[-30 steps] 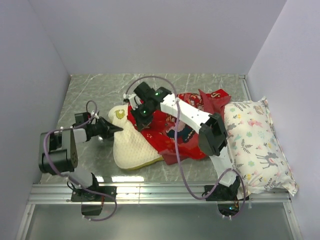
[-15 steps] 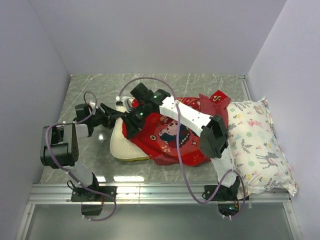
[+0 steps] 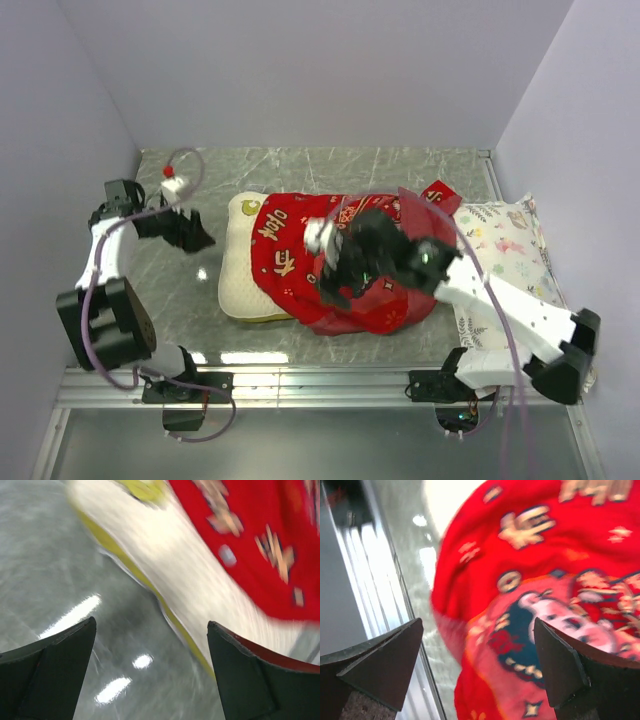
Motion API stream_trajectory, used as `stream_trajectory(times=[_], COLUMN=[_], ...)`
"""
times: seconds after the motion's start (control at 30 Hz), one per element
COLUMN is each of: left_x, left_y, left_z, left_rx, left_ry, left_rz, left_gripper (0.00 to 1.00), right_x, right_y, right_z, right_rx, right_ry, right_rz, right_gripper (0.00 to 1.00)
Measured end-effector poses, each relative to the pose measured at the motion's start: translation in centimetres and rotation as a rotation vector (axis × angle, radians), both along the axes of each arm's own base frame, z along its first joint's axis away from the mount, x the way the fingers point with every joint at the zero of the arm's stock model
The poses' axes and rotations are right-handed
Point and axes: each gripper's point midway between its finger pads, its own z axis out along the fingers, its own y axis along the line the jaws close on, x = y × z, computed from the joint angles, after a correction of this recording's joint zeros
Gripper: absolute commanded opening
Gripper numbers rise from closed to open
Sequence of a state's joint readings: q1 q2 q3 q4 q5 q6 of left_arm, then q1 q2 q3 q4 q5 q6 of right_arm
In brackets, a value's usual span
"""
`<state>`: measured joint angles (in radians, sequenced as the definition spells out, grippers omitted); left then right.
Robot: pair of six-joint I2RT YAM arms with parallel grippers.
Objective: Put the pillow into the pillowcase
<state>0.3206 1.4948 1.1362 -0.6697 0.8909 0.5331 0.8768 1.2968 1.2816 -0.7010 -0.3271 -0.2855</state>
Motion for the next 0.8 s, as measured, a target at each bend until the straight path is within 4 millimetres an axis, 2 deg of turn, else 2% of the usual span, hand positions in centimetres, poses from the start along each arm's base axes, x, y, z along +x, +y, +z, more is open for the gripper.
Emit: stream_trajectory(times=[0.07,0.1,0.23,0.27,0.33,0.4,0.47,0.6,0.7,0.73,0.77,0.8], left_x=[-3.4,-5.3,-11.5,-12.5,-14.7,-16.4,-17.1,-16.9,-15.8,-15.5,-15.3,-15.1], left_y=[-1.0,-1.7,-4.4,-4.8,-5.8,-6.8,-7.6,-8.5,-8.8,-8.8,-8.9,-8.9], left_z=[-0.7,-1.1,-3.7,-4.3,-5.6,-6.9,-8.3,-10.0,-10.4,-10.6,-10.8,-10.9], left_rx=[0.093,0.135,0.26,0.278,0.319,0.35,0.386,0.405,0.399,0.394,0.389,0.384], left_ry=[-0.052,-0.08,-0.179,-0.193,-0.233,-0.266,-0.307,-0.32,-0.297,-0.286,-0.271,-0.26], left_rz=[-0.143,-0.222,-0.477,-0.518,-0.612,-0.693,-0.743,-0.75,-0.712,-0.702,-0.693,-0.688], left_gripper=[0.99,0.99,0.99,0.99,0.99,0.99,0.99,0.98,0.95,0.92,0.9,0.86], right_x=[-3.1,-3.8,-2.2,-1.9,-1.8,-2.5,-3.9,-6.2,-5.3,-5.0,-4.6,-4.4], right_y=[-1.0,-1.5,-4.1,-4.8,-4.8,-3.3,-1.4,0.9,1.5,1.5,1.5,1.3], right_z=[-3.3,-5.3,-13.6,-14.9,-15.6,-15.1,-14.6,-14.3,-15.5,-16.1,-16.9,-17.4], right_rx=[-0.072,-0.124,-0.362,-0.412,-0.443,-0.413,-0.367,-0.319,-0.344,-0.362,-0.383,-0.4], right_ry=[-0.028,-0.042,-0.101,-0.107,-0.125,-0.169,-0.197,-0.228,-0.252,-0.257,-0.26,-0.264], right_rz=[0.066,0.083,0.021,0.007,0.001,0.024,0.07,0.127,0.083,0.066,0.05,0.042], right_gripper=[0.99,0.99,0.99,0.99,0.99,0.98,0.97,0.93,0.86,0.81,0.6,0.51])
